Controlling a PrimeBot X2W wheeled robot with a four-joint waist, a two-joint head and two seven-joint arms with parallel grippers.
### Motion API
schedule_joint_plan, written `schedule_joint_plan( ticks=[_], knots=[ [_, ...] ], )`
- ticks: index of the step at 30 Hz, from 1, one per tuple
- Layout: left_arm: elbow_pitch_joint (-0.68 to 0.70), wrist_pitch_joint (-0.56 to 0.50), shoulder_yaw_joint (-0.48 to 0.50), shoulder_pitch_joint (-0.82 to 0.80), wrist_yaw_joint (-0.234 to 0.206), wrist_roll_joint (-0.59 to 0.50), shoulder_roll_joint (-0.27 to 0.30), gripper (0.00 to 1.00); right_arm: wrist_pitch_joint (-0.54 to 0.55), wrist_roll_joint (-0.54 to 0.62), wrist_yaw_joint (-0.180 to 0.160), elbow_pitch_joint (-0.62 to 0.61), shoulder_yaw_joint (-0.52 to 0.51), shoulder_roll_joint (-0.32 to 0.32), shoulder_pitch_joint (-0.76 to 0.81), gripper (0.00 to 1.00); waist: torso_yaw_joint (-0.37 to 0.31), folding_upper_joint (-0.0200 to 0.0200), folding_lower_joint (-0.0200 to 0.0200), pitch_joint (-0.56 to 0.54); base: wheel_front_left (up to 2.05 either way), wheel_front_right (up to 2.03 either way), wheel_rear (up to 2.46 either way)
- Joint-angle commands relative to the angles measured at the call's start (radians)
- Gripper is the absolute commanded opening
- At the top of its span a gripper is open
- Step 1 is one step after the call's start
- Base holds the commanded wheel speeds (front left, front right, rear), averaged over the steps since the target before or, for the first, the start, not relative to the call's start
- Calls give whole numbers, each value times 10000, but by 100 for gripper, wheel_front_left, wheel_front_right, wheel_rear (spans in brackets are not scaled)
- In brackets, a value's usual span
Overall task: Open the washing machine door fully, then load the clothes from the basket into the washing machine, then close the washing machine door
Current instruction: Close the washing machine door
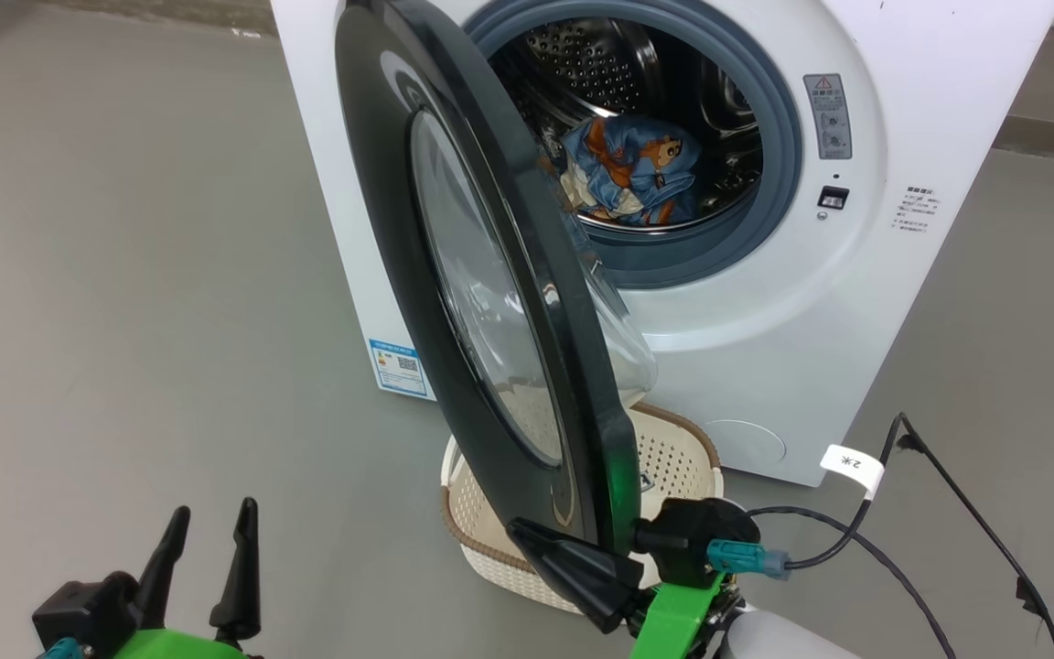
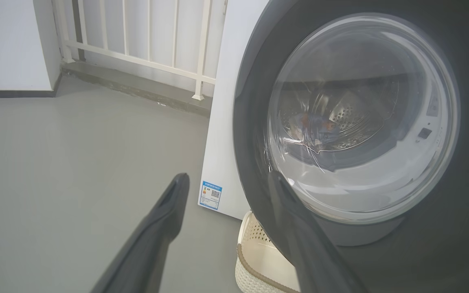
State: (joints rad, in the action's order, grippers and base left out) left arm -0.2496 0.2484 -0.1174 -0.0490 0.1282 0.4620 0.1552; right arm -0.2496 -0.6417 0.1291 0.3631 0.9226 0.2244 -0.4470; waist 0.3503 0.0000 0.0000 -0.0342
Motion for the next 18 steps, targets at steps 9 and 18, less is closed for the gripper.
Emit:
schedule_joint_plan(
  ticks=[9,18],
  knots=[
    [238,134,474,-467,25,40,145,100,-121,-171,16,125,-359,25,164,0,-73,0,0,-23,0,0,0],
    [347,134,469,-439,25,46,139,100,-121,135,16,454,-1484,394,310,0,-265,0,0,59,0,0,0]
  ],
)
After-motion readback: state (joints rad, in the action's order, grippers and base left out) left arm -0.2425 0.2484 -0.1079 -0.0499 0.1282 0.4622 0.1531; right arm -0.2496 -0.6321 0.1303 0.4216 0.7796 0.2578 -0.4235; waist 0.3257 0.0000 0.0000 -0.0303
